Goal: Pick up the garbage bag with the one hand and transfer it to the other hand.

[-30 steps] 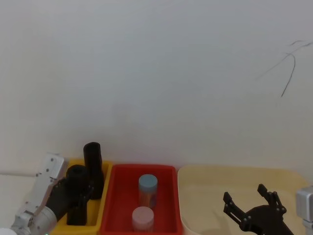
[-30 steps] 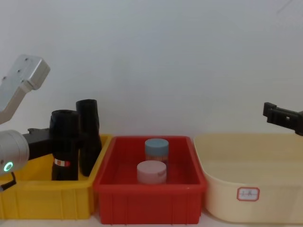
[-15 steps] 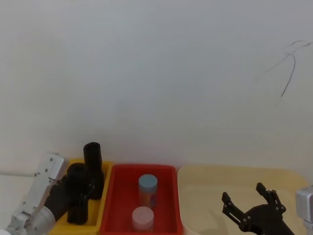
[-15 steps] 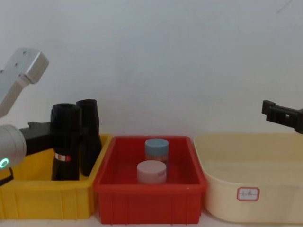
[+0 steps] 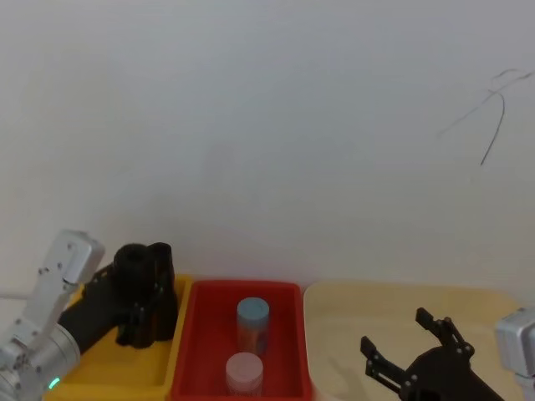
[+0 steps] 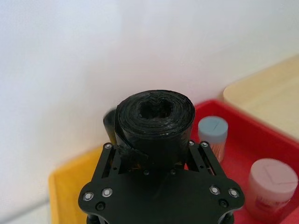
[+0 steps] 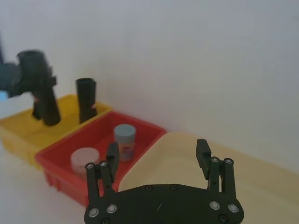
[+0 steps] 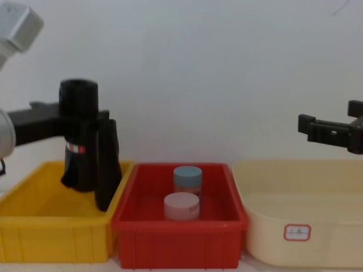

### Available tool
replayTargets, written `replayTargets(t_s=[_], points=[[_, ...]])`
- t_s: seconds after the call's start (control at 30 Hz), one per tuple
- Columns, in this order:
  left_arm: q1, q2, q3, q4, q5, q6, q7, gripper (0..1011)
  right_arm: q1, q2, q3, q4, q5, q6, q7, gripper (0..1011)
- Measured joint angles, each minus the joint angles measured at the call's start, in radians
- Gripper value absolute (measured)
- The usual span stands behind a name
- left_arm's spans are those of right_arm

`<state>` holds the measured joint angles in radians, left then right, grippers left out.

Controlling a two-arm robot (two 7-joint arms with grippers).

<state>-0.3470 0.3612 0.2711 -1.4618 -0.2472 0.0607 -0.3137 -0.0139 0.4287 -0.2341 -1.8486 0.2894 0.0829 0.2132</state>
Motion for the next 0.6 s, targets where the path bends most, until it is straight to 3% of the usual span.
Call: replayTargets(t_s=[0.3, 0.6], points=[[-0.011, 0.046, -0.013, -0.066, -0.041, -0.03, -0.086, 499, -0.006, 0.074, 0.001, -0.067, 0.0, 0.048, 0.078, 1000], [-0.032, 0.082, -0.009, -0.106, -0.109, -0.021, -0.194, 499, -0.023, 0.119, 0.013, -0.11, -0.013, 0.064, 0.113, 1000]])
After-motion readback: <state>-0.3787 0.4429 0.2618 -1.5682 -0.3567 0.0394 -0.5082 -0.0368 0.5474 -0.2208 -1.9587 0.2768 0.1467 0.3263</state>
